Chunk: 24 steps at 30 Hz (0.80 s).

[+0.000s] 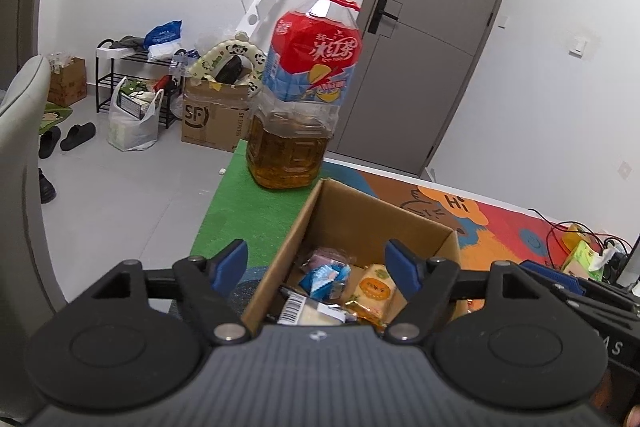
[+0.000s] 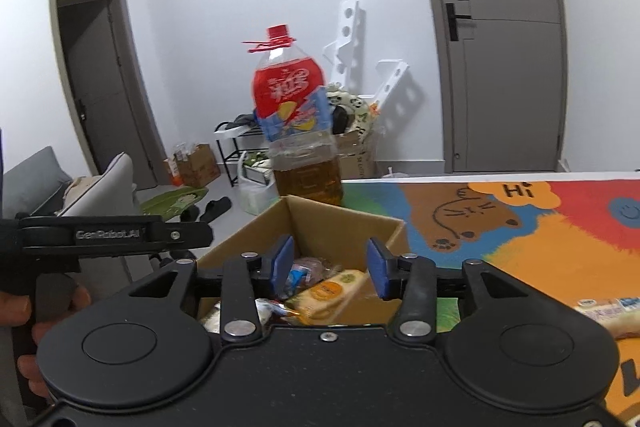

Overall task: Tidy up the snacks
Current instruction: 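Open both tools over the box and move back to the table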

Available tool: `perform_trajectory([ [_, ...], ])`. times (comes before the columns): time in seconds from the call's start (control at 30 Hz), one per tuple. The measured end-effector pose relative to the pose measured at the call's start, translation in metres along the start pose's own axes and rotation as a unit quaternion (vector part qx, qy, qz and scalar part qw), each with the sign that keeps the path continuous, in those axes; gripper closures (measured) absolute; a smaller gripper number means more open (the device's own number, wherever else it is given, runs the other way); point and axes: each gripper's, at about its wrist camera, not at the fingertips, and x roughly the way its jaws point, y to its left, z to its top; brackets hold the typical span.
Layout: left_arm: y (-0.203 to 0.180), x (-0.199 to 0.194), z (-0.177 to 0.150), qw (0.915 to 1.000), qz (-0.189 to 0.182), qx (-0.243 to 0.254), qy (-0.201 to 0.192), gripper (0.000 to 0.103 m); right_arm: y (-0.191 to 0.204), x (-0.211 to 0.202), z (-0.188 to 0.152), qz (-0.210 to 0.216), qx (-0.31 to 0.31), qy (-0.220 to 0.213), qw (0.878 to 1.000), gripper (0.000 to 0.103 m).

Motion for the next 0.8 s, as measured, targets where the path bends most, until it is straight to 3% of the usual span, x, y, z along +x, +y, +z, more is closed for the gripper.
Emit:
perform_trajectory([
  [0.53,-0.044,0.004,-0.01,0.9985,-0.032,0.041,0.019,0.025,-0.061,-0.037,-0.019,-0.08,0.049,0.014,0.995,0.046],
  [0.8,-0.081,0.011,-0.012,0.9956,-0.058,0.072,0.02,0.024,-0.091,-0.056,-0.026,-0.111,0.061,0.014,0.992,0.045],
])
